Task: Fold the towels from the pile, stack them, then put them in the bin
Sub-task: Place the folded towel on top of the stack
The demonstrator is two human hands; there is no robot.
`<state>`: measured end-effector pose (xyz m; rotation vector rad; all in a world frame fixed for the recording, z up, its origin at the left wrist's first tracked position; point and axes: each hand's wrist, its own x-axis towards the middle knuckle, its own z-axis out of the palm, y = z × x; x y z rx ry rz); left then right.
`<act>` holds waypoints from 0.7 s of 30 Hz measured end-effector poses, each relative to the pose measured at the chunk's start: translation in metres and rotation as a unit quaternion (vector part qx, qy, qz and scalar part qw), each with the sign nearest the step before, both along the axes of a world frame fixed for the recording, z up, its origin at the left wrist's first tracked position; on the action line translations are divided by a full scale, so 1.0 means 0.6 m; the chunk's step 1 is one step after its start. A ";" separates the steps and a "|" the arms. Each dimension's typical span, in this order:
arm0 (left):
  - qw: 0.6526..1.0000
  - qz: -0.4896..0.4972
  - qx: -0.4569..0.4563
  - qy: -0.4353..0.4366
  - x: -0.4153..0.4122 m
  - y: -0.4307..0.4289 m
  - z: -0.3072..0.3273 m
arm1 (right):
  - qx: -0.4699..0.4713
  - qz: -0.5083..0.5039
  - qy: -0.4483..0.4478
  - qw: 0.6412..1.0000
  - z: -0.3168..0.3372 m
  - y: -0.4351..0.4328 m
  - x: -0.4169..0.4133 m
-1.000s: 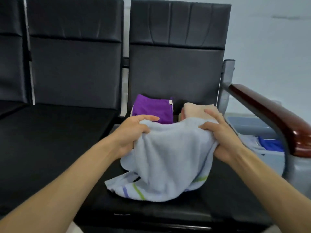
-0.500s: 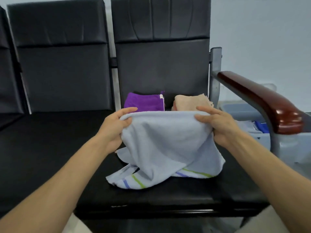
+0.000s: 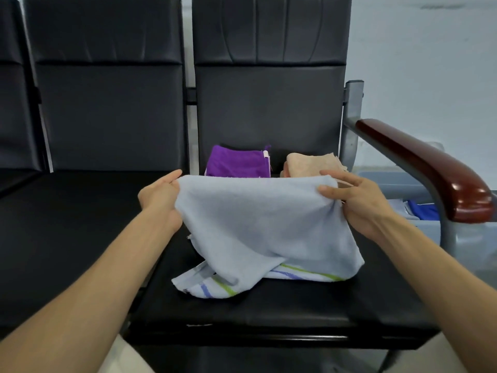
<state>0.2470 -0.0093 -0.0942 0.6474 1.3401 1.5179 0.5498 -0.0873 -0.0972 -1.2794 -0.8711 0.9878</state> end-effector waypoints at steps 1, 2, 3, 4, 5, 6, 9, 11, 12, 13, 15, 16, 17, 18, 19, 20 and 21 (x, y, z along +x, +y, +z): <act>1.000 0.003 -0.009 -0.020 -0.001 -0.001 0.004 | 0.004 0.000 0.021 1.000 -0.002 0.000 -0.001; 0.999 0.003 -0.015 -0.038 -0.002 -0.004 0.008 | 0.000 -0.001 0.038 0.999 -0.006 0.001 -0.001; 0.999 -0.002 -0.013 -0.046 -0.003 -0.006 0.012 | -0.009 -0.006 0.047 0.999 -0.011 0.000 -0.001; 0.999 -0.005 -0.006 -0.039 -0.006 -0.007 0.014 | -0.024 -0.021 0.044 0.998 -0.017 0.001 0.000; 1.000 -0.013 0.008 -0.017 -0.008 -0.007 0.014 | -0.036 -0.043 0.030 0.998 -0.023 0.001 -0.001; 0.999 -0.019 0.022 0.020 -0.010 -0.007 0.011 | -0.044 -0.072 -0.001 0.996 -0.028 0.001 -0.002; 0.975 -0.037 0.085 0.203 -0.018 -0.004 -0.008 | -0.020 -0.147 -0.278 0.949 -0.036 -0.005 -0.008; 0.939 -0.079 0.114 0.315 -0.022 -0.006 -0.023 | 0.002 -0.146 -0.462 0.875 -0.040 -0.012 -0.011; 0.920 -0.095 0.124 0.358 -0.025 -0.007 -0.029 | -0.001 -0.139 -0.505 0.852 -0.042 -0.015 -0.011; 0.912 -0.103 0.128 0.376 -0.027 -0.007 -0.031 | -0.015 -0.134 -0.524 0.841 -0.045 -0.016 -0.010; 0.925 -0.099 0.119 0.347 -0.036 -0.007 -0.033 | -0.056 -0.124 -0.524 0.841 -0.051 -0.017 -0.005; 0.945 -0.091 0.102 0.299 -0.041 -0.007 -0.032 | -0.072 -0.118 -0.518 0.844 -0.049 -0.020 -0.004; 0.963 -0.089 0.081 0.243 -0.044 -0.009 -0.030 | -0.084 -0.114 -0.507 0.850 -0.048 -0.022 -0.002; 0.976 -0.089 0.063 0.189 -0.047 -0.013 -0.028 | -0.090 -0.114 -0.484 0.863 -0.046 -0.023 -0.001; 0.985 -0.090 0.050 0.139 -0.049 -0.015 -0.026 | -0.088 -0.112 -0.440 0.887 -0.045 -0.023 0.000; 0.991 -0.089 0.043 0.092 -0.050 -0.018 -0.024 | -0.082 -0.111 -0.370 0.919 -0.044 -0.021 0.002; 0.994 -0.089 0.043 0.053 -0.050 -0.020 -0.024 | -0.075 -0.106 -0.284 0.950 -0.042 -0.021 0.003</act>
